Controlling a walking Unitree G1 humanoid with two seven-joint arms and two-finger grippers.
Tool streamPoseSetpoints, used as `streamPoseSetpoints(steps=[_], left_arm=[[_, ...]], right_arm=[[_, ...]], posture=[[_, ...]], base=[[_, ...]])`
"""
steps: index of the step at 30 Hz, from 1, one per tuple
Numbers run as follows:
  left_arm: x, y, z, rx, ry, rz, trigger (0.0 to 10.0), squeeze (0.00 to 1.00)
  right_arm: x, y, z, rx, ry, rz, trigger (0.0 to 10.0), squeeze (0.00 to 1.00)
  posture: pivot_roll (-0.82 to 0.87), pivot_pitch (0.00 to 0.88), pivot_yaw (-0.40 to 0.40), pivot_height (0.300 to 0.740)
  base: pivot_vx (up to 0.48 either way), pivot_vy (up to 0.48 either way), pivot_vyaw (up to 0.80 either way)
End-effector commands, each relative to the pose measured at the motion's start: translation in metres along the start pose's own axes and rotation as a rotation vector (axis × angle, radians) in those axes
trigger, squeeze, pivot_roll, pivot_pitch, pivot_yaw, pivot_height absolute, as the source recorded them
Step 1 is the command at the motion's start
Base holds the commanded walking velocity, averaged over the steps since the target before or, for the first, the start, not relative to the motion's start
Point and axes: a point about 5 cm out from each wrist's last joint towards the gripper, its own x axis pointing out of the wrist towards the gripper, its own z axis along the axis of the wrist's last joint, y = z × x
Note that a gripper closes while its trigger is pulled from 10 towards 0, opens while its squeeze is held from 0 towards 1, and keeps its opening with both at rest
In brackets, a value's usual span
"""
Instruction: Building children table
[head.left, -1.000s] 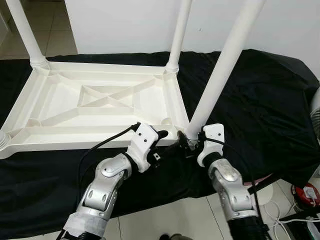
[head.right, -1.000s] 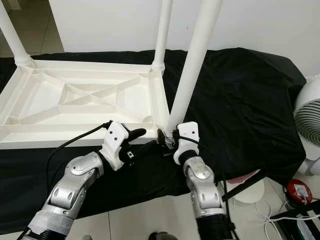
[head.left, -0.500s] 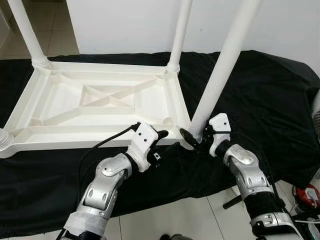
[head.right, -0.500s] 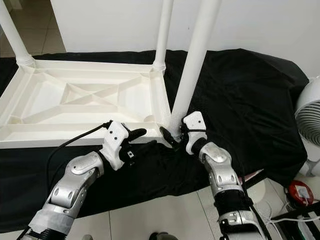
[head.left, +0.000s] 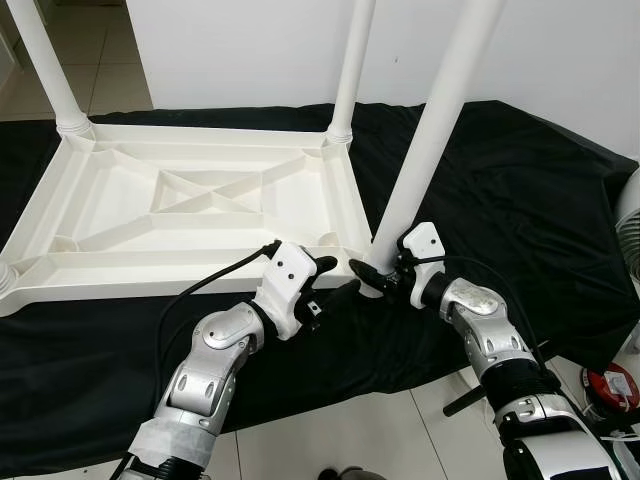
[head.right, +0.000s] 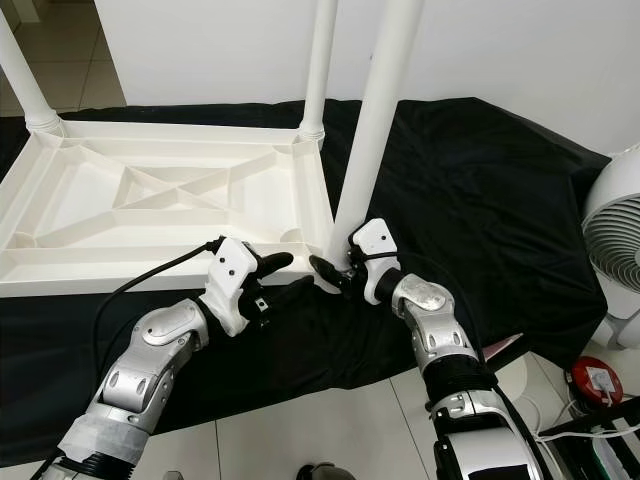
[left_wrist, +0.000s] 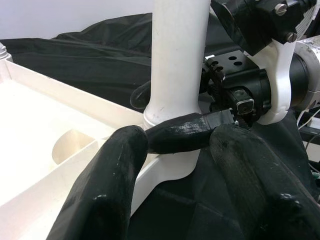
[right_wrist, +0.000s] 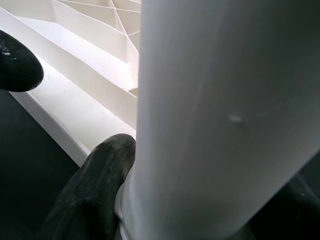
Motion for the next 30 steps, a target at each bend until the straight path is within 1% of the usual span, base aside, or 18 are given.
streamPoseSetpoints(steps=[1,3,4,5,8,9,10,13,14,17,18,20,21,22,23,24,26,30], left_arm=[[0.000,0.001,-0.002,-0.003,0.004,0.072,10.0,0.00],[0.000,0.001,-0.002,-0.003,0.005,0.072,10.0,0.00],[-0.001,0.001,-0.002,-0.005,0.005,0.073,10.0,0.00],[-0.001,0.001,-0.002,-0.005,0.005,0.073,10.0,0.00],[-0.002,0.001,-0.003,-0.010,0.008,0.075,10.0,0.00],[-0.002,0.000,-0.003,-0.012,0.010,0.073,10.0,0.00],[-0.002,0.000,-0.003,-0.012,0.010,0.073,10.0,0.00],[-0.002,-0.002,-0.005,-0.016,0.016,0.058,10.0,0.00],[-0.002,-0.002,-0.005,-0.016,0.016,0.058,10.0,0.00],[-0.003,-0.003,-0.005,-0.019,0.018,0.051,10.0,0.00],[-0.003,-0.003,-0.005,-0.019,0.018,0.051,10.0,0.00],[-0.003,-0.004,-0.005,-0.020,0.020,0.043,10.0,0.00],[-0.002,-0.004,-0.005,-0.020,0.021,0.038,10.0,0.00],[-0.002,-0.004,-0.005,-0.020,0.021,0.038,10.0,0.00],[-0.002,-0.005,-0.005,-0.020,0.021,0.034,10.0,0.00],[-0.002,-0.005,-0.005,-0.020,0.021,0.034,10.0,0.00],[-0.001,-0.005,-0.005,-0.018,0.021,0.031,10.0,0.00],[-0.001,-0.005,-0.004,-0.018,0.018,0.032,10.0,0.00]], right_arm=[[0.000,0.009,-0.010,0.027,0.033,0.056,0.0,0.00],[-0.001,0.009,-0.010,0.028,0.029,0.049,0.0,0.00],[-0.001,0.007,-0.012,0.024,0.033,-0.009,0.0,0.00],[-0.001,0.007,-0.012,0.024,0.033,-0.009,0.0,0.00],[-0.002,0.006,-0.015,0.031,0.034,-0.171,0.0,0.00],[-0.003,0.008,-0.014,0.043,0.027,-0.204,0.0,0.00],[-0.003,0.008,-0.014,0.043,0.027,-0.204,0.0,0.00],[-0.005,0.017,-0.012,0.108,0.009,-0.312,0.0,0.00],[-0.005,0.017,-0.012,0.108,0.009,-0.312,0.0,0.00],[-0.006,0.028,-0.011,0.154,0.005,-0.429,0.0,0.00],[-0.006,0.028,-0.011,0.154,0.005,-0.429,0.0,0.00],[-0.007,0.034,-0.010,0.167,0.003,-0.518,0.0,0.00],[-0.006,0.037,-0.010,0.190,0.005,-0.576,0.0,0.00],[-0.006,0.037,-0.010,0.190,0.005,-0.576,0.0,0.00],[-0.005,0.039,-0.009,0.203,0.005,-0.614,0.0,0.00],[-0.005,0.039,-0.009,0.203,0.005,-0.614,0.0,0.00],[-0.001,0.044,-0.006,0.234,0.000,-0.695,0.0,0.00],[0.006,0.050,0.001,0.257,-0.022,-0.718,0.0,0.00]], posture=[[0.06,0.061,-0.098,0.740],[0.06,0.061,-0.098,0.740],[0.06,0.067,-0.097,0.740],[0.06,0.067,-0.097,0.740],[0.05,0.078,-0.091,0.740],[0.05,0.081,-0.090,0.740],[0.05,0.081,-0.090,0.740],[0.04,0.086,-0.085,0.740],[0.04,0.086,-0.085,0.740],[0.03,0.093,-0.079,0.740],[0.03,0.093,-0.079,0.740],[0.03,0.091,-0.075,0.740],[0.03,0.088,-0.074,0.740],[0.03,0.088,-0.074,0.740],[0.04,0.088,-0.074,0.740],[0.04,0.088,-0.074,0.740],[0.04,0.082,-0.075,0.740],[0.05,0.077,-0.076,0.740]], base=[[0.000,0.000,0.00],[0.000,0.000,0.00],[0.000,0.000,0.00],[0.000,0.000,0.00],[0.000,0.000,0.00],[0.000,0.000,0.00],[0.000,0.000,0.00],[0.000,0.000,0.00],[0.000,0.000,0.00],[0.000,0.000,0.00],[0.000,0.000,0.00],[0.000,0.000,0.00],[0.000,0.000,0.00],[0.000,0.000,0.00],[0.000,0.000,0.00],[0.000,0.000,0.00],[0.000,0.000,0.00],[0.000,0.000,0.00]])
